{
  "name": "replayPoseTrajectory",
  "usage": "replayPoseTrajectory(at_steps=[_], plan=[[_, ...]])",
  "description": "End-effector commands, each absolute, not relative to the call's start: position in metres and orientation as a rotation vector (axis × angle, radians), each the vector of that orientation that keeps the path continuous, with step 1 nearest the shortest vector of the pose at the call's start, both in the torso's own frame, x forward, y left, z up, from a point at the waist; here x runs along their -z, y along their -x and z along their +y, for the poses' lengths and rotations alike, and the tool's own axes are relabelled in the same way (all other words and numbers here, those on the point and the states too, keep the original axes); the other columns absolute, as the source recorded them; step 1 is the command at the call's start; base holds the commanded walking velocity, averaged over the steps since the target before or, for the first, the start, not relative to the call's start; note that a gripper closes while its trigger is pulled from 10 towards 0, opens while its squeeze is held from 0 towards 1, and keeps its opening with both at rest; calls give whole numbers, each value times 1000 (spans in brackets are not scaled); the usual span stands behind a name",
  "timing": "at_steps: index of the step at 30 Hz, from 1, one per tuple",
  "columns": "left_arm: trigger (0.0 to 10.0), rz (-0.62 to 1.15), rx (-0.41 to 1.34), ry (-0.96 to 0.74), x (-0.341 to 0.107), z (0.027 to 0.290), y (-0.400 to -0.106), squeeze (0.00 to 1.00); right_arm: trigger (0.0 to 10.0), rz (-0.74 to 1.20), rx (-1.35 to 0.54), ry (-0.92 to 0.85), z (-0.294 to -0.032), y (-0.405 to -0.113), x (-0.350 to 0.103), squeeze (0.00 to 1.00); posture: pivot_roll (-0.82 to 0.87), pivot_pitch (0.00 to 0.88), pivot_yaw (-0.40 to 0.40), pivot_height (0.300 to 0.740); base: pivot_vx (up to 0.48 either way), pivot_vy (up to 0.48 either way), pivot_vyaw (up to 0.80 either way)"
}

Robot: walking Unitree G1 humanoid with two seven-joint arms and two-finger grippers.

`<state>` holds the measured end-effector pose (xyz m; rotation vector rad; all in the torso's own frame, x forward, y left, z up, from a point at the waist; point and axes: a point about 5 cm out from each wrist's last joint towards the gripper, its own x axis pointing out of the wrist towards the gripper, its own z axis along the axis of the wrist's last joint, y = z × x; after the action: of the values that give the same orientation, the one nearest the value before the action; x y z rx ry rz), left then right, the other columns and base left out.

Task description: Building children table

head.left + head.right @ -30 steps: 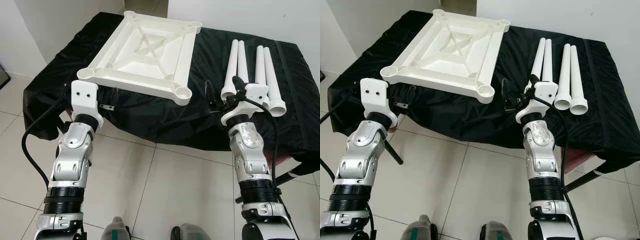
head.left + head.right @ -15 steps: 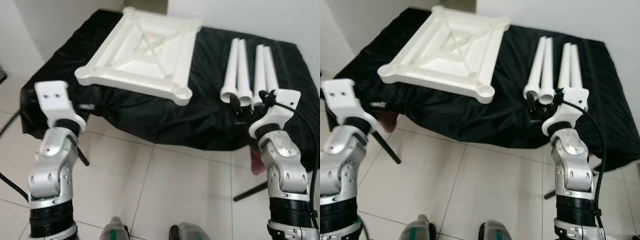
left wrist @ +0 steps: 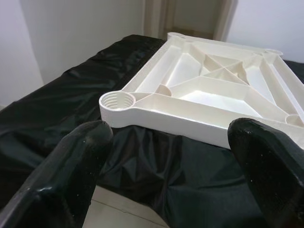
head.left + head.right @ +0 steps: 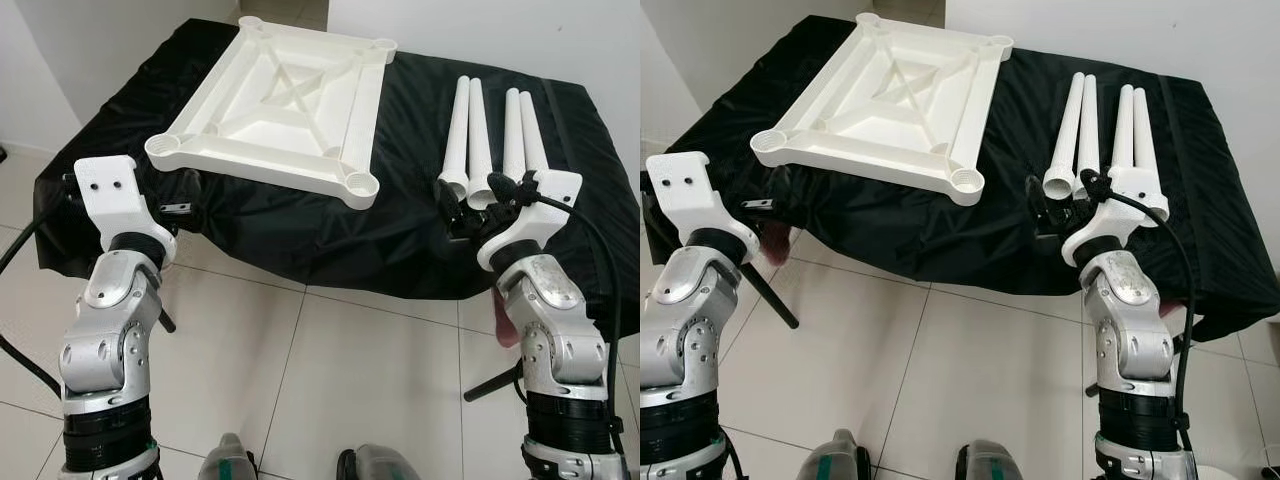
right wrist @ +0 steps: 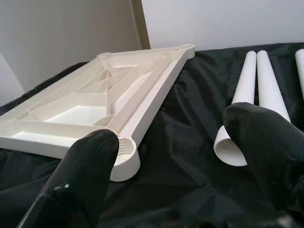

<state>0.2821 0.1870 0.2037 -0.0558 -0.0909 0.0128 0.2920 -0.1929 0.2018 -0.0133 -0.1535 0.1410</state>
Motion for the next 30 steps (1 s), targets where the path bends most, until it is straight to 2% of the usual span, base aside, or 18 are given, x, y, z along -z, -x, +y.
replayPoseTrajectory(at_steps=[1,4,12,20,21,24,27,28,30], plan=[[10000,-48,0,27,-190,184,-291,0,10000,-138,-124,24,-197,-301,-189,0,-47,47,-24,740,0,0,0],[10000,10,-3,118,-177,184,-300,0,10000,-117,-96,15,-198,-311,-179,0,-37,44,-26,740,0,0,0],[10000,80,-78,140,-154,180,-309,0,10000,-58,-125,13,-183,-325,-155,0,-34,0,-11,740,0,0,0],[10000,65,-84,63,-152,175,-316,0,10000,-70,-163,14,-171,-327,-151,0,-46,0,1,740,0,0,0],[10000,87,-41,103,-146,172,-323,0,10000,-79,-163,-3,-164,-323,-146,0,-83,0,22,740,0,0,0],[10000,88,-18,119,-144,170,-325,0,10000,-81,-164,-9,-162,-321,-143,0,-83,0,22,740,0,0,0],[10000,77,64,113,-146,155,-326,0,10000,-97,-184,-36,-159,-316,-140,0,-82,3,27,740,0,0,0],[10000,51,108,130,-149,151,-325,1000,10000,-112,-177,-52,-159,-316,-142,1000,-84,2,25,740,0,0,0],[10000,19,155,151,-152,147,-323,1000,10000,-128,-166,-68,-160,-317,-144,1000,-84,2,25,740,0,0,0]])
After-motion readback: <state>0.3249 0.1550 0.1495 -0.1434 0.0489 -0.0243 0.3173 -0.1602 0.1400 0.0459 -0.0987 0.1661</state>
